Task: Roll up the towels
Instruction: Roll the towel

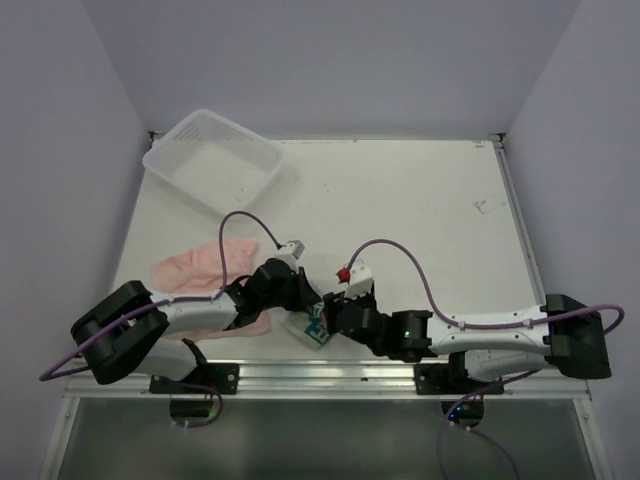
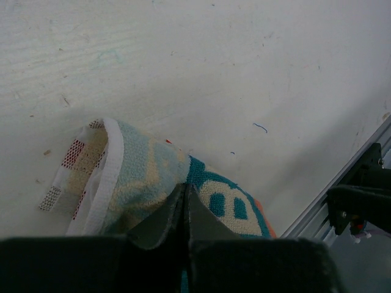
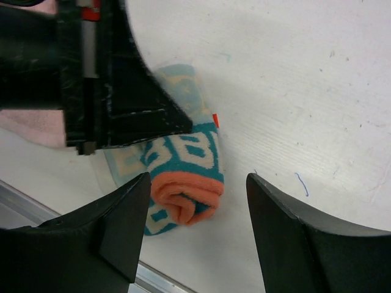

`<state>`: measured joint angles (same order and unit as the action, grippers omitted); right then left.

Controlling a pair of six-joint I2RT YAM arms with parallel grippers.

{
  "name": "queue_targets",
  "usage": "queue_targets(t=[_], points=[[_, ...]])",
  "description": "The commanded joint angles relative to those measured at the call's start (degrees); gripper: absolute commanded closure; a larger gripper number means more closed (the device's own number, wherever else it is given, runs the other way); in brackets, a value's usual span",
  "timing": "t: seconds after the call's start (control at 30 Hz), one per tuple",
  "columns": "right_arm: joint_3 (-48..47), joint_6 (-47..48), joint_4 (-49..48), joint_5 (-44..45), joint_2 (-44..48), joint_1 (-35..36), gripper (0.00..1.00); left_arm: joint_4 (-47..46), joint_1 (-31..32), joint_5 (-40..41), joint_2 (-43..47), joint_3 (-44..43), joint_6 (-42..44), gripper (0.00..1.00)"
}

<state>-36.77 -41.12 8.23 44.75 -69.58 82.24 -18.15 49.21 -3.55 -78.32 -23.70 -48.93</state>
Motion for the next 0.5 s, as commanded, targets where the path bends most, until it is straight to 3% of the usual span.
queue_targets(t=[0.0, 0.27, 0.47], points=[[4.2, -4.0, -7.7, -13.4, 3.8, -6.2, 0.32, 6.2, 0.4, 2.3, -0.3, 2.2, 1.1, 0.96], [10.0, -10.7, -18.1, -29.8, 2.3, -16.3, 0.28, 6.5, 0.4, 2.5, 1.1, 2.2, 1.4, 0.96], [11.0, -13.0, -21.7, -34.1, -3.2, -18.5, 0.27, 6.6, 0.4, 2.4, 1.3, 2.3, 1.5, 0.96]])
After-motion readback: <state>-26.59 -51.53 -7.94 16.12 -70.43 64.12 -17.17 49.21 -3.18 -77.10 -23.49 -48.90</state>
